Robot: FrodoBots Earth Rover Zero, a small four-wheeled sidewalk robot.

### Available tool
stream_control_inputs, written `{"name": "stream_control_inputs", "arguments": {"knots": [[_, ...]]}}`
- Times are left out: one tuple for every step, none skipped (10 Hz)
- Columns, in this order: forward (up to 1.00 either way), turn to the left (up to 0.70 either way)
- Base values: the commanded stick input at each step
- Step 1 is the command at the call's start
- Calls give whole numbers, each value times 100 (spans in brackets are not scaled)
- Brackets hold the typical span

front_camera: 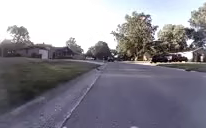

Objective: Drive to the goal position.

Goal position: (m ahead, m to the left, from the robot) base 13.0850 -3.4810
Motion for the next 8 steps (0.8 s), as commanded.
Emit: {"name": "stream_control_inputs", "arguments": {"knots": [[6, 0], [5, 0], [5, 0], [6, 0], [6, 0], [7, 0], [8, 0], [6, 0]]}}
